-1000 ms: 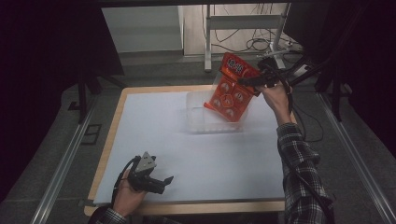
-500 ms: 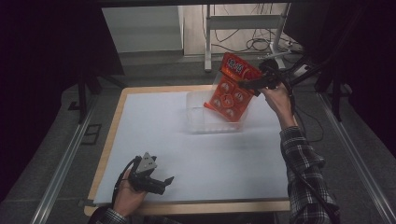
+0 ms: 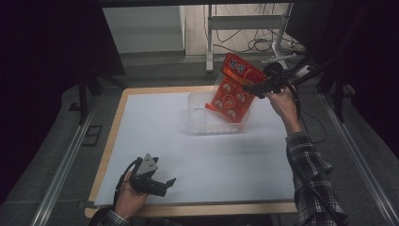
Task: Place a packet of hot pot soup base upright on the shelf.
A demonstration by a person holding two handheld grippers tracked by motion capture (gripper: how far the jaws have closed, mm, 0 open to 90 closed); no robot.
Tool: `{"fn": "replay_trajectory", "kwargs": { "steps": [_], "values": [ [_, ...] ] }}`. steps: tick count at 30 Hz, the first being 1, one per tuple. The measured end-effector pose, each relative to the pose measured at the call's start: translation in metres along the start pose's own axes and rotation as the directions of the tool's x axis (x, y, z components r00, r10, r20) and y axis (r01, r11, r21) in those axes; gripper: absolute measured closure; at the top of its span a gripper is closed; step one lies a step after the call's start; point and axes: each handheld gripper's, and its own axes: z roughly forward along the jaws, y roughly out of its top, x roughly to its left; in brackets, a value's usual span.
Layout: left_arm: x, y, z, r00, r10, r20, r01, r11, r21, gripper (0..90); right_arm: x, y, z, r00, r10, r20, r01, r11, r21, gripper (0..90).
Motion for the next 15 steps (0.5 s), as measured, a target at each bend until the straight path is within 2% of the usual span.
{"fn": "replay_trajectory", "kwargs": {
  "steps": [6, 15],
  "values": [
    [-0.002, 0.000, -0.001, 1.0000, 0.009, -0.002, -0.009, 0.9997, -0.024, 1.4, -0.002, -0.008, -0.004, 0.9999, 0.012, -0.005, -0.012, 1.000, 0.007, 0.0],
    [-0.004, 0.000, 0.000, 0.9995, 0.030, -0.010, -0.031, 0.9992, -0.024, 1.4, 0.001, -0.019, -0.011, 0.9999, 0.015, 0.001, -0.015, 1.000, 0.019, 0.0]
  ]
}}
